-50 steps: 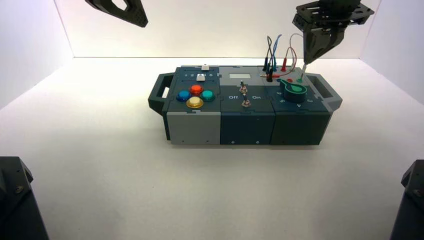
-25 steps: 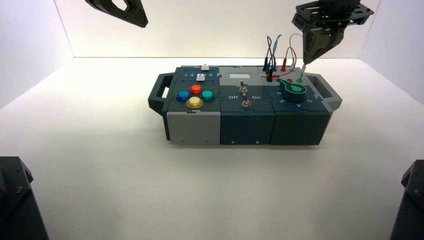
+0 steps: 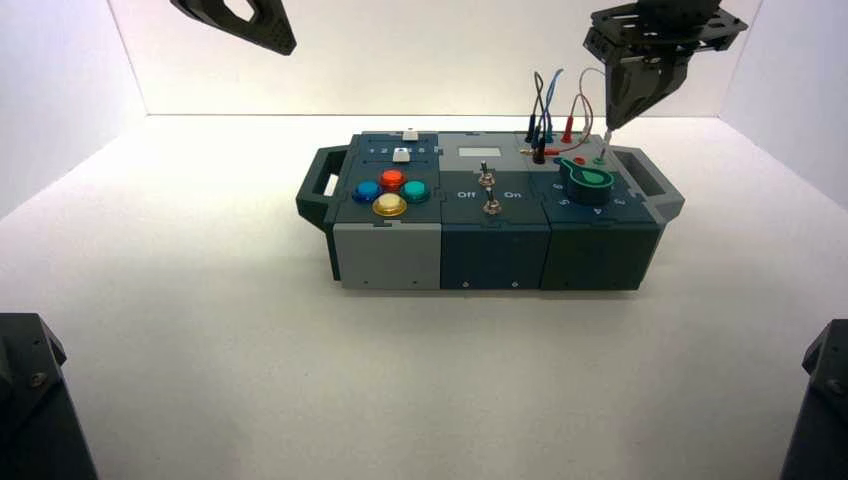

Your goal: Insert the white wire.

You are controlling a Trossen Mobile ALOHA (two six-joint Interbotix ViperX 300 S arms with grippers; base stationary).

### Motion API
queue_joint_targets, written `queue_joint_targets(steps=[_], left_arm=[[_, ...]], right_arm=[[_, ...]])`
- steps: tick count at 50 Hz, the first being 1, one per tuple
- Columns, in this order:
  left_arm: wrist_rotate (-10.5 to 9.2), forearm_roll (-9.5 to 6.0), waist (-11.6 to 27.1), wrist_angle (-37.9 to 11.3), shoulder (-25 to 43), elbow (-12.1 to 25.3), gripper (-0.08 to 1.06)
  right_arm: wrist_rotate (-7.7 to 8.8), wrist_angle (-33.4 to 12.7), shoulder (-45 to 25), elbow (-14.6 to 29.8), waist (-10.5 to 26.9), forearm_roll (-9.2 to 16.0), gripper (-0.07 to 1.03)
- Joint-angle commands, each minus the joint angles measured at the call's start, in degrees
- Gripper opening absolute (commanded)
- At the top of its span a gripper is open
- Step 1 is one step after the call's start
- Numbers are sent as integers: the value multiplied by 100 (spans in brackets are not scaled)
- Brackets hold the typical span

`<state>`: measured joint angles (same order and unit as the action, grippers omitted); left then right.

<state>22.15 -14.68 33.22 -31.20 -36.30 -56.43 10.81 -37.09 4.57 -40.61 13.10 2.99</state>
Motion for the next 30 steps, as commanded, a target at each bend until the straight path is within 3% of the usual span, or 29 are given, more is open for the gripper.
queue_joint_targets(steps=[1,30], left_arm=[[26,9,-9,44,-18,53,-3],[35,9,-9,44,-18,53,-3]], right_arm=[[-9,35,53,114,62,18,-2],[9,53,-132,132,53,-44,-2]])
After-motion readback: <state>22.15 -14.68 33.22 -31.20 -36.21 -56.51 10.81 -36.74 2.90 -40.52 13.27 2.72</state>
